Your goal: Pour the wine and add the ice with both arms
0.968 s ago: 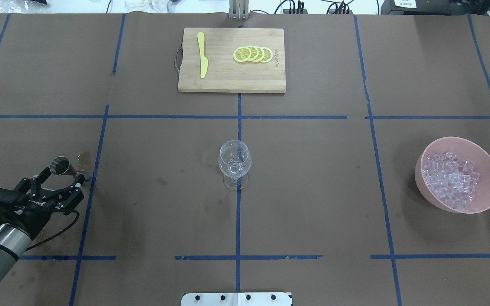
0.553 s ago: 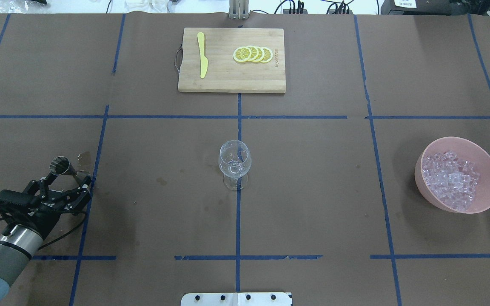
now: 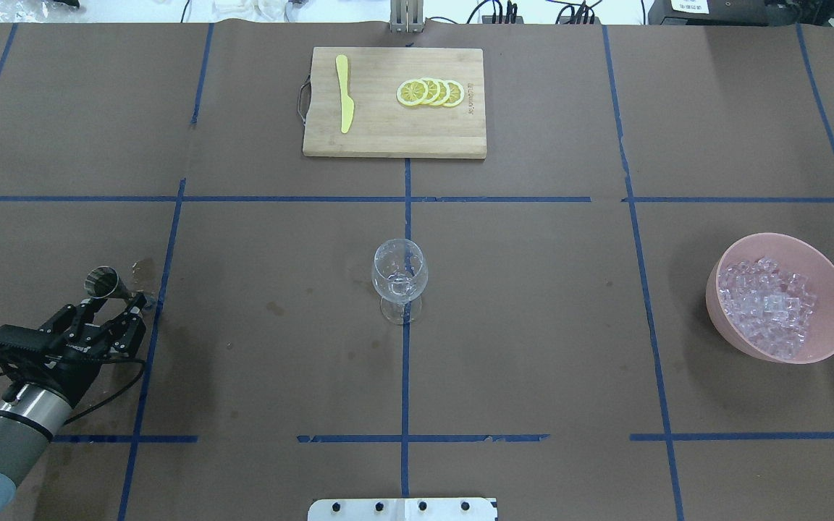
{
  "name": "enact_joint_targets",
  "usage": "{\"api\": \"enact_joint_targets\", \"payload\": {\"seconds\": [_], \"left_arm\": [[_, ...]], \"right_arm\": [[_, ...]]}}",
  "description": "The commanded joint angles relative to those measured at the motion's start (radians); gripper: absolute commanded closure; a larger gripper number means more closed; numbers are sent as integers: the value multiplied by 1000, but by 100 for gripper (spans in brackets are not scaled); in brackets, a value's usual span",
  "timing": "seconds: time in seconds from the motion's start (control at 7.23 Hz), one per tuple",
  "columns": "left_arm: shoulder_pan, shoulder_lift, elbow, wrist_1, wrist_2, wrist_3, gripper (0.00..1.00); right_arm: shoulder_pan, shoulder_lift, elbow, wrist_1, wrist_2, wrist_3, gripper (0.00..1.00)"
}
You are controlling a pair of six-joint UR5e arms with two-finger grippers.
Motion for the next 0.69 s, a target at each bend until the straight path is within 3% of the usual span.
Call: {"api": "enact_joint_targets", "payload": {"seconds": [0.0,0.55], "left_arm": [[0,0,6,-12,0,0,42],[0,-3,5,-12,0,6,43]], "right_arm": [[0,1,0,0,-1,0,0],[0,6,0,0,-1,0,0]]}}
